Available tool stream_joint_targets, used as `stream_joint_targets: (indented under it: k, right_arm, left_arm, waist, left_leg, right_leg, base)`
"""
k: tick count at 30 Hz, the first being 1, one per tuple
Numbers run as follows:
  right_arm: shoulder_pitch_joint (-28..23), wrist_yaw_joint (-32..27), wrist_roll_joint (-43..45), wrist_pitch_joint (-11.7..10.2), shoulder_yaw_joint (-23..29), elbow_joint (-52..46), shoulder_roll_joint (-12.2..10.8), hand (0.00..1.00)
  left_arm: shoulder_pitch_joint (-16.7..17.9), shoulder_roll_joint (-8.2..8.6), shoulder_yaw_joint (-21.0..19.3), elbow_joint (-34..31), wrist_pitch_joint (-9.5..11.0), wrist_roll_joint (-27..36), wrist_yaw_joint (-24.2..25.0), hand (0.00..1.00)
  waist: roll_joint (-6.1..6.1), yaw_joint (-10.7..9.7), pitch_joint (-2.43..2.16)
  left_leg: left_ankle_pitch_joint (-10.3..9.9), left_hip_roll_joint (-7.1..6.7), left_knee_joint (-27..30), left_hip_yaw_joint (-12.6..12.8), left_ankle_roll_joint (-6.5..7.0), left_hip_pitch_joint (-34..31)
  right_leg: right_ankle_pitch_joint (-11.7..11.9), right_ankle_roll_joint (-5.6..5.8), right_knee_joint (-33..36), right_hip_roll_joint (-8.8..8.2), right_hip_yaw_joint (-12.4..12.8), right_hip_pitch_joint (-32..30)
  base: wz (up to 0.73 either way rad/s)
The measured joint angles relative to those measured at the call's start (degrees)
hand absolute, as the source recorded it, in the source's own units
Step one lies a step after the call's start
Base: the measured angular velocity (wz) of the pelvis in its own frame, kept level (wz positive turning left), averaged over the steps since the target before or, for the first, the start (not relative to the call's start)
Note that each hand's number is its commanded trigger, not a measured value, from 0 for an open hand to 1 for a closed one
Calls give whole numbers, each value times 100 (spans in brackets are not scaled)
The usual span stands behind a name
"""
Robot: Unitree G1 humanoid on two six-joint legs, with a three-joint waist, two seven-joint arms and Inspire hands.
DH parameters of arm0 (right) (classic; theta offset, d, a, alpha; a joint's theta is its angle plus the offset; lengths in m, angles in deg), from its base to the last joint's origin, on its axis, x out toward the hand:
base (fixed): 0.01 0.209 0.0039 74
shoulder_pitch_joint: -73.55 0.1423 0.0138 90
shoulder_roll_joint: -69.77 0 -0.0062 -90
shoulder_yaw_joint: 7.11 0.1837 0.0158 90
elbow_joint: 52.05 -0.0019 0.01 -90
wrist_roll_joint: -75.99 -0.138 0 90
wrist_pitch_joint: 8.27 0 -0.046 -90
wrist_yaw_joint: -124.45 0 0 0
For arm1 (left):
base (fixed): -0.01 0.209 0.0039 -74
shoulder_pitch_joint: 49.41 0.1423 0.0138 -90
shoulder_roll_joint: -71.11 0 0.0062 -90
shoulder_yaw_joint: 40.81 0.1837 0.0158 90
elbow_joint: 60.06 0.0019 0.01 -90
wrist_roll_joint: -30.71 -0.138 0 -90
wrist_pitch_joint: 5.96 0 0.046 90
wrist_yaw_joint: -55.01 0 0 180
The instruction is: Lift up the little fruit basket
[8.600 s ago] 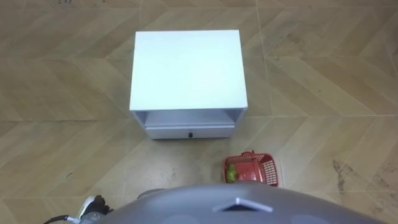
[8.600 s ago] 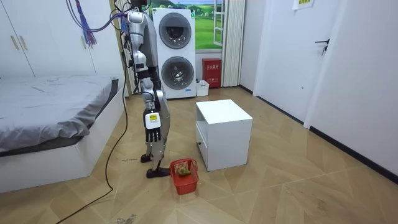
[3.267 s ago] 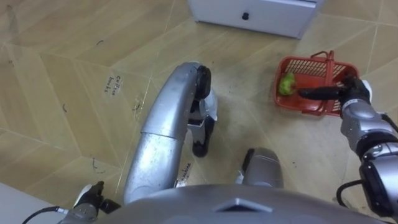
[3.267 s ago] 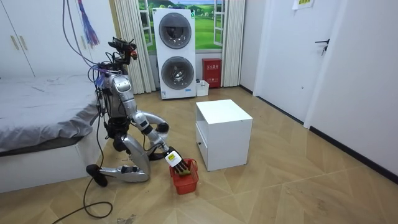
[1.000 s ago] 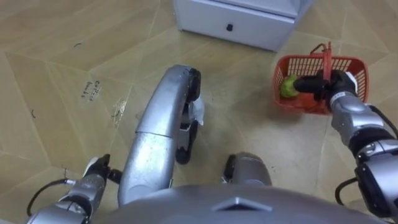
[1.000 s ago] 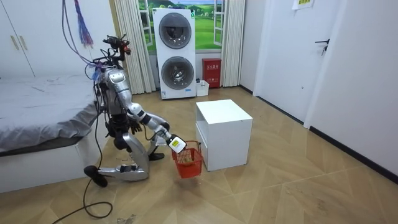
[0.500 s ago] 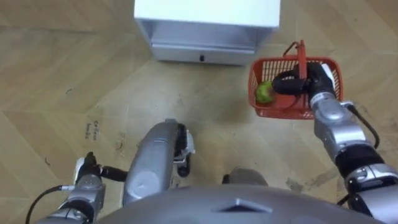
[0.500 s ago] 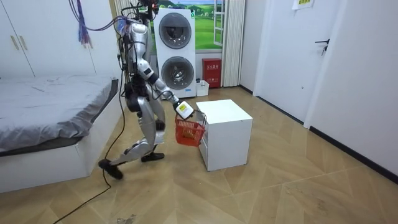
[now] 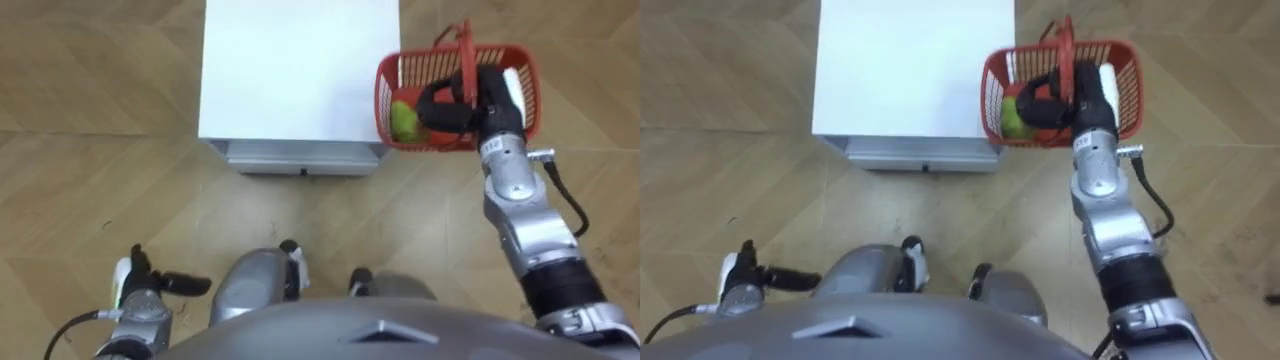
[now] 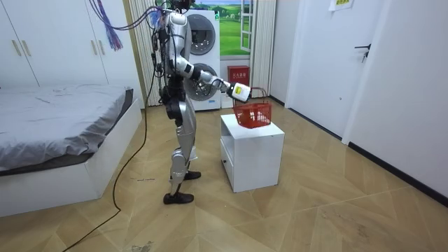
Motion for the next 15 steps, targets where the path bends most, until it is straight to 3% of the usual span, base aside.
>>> stream_joint_targets:
  k: [1, 5, 10, 15]
  right_arm:
    - [-3, 1, 2, -10, 13, -355, 3, 100]
    - [-1, 2, 3, -221, 48, -998, 3, 100]
    - [0, 79, 4, -226, 47, -1060, 5, 100]
    - [6, 195, -20, -163, -10, -1053, 8, 100]
  left_arm:
    - [49, 0, -7, -38, -65, -63, 4, 0]
    - [87, 12, -154, -103, -122, -394, 34, 0]
    - [83, 61, -353, -178, -133, -649, 64, 0]
    - [86, 75, -408, -169, -288, -857, 121, 0]
  waist:
    - [-17, 34, -1]
    - [-17, 93, 31]
    - [-4, 110, 39]
    - [-5, 199, 41]
  left_leg:
    - [0, -45, -89, -13, 0, 129]
    - [2, -82, -399, -22, -10, 552]
    - [24, -69, -527, -63, -46, 690]
    - [26, -60, -536, -95, -50, 754]
  right_leg:
    - [-3, 3, -132, -5, -143, 147]
    - [40, 10, -417, -14, -247, 553]
    - [40, 10, -414, 17, -312, 652]
    - [40, 10, -413, 30, -366, 696]
  base:
    - [-14]
    - [-3]
    - [1]
    - [0]
